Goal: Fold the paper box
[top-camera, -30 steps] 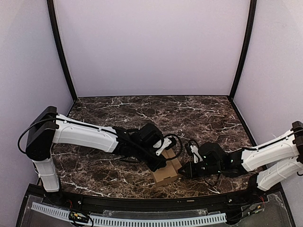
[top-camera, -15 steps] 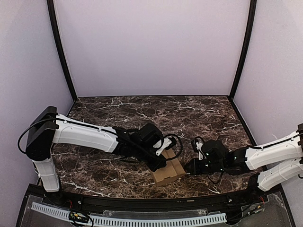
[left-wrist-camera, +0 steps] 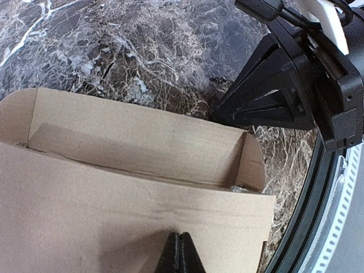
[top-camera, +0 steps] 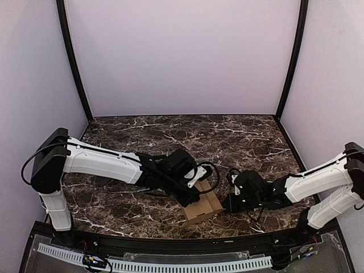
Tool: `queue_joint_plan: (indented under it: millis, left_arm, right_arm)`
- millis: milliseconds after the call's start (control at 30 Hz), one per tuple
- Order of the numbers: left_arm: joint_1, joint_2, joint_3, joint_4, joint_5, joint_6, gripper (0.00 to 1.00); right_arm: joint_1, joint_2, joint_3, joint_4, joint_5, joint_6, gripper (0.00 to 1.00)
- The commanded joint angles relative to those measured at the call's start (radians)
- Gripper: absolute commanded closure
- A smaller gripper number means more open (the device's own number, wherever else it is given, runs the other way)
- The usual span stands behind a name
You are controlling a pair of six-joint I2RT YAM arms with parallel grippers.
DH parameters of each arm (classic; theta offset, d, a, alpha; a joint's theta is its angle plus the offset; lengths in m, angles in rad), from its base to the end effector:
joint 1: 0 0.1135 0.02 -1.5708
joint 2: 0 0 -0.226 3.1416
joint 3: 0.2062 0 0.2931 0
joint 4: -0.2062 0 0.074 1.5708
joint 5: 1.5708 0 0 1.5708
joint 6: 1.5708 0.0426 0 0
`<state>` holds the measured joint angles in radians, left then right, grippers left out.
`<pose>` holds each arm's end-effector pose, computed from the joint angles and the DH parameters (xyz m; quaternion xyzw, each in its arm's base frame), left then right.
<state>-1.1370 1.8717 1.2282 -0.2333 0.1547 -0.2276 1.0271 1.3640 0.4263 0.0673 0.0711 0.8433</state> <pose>0.1734 -0.3900 0.1160 0.4354 0.8308 -0.2702 0.2173 0.1406 0.2268 0.0498 -0.0740 0.9359 0.2561 0.2304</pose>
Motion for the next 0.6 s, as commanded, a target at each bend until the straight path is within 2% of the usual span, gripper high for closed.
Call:
queue_joint_plan:
  millis: [0,367,567]
  left_arm:
    - [-0.022,0.059,-0.047,-0.193,0.012,0.008,0.99]
    - [-0.024,0.060,-0.047,-0.192,0.008,0.008,0.99]
    - [-0.024,0.059,-0.048,-0.192,0.008,0.009,0.99]
  right_arm:
    - [-0.026,0.029,0.016,0.020,0.002,-0.029,1.00]
    - [-0.037,0.053,-0.010,0.176,-0.130,-0.047,1.00]
    - [-0.029,0.023,-0.003,0.187,-0.157,-0.059,1.00]
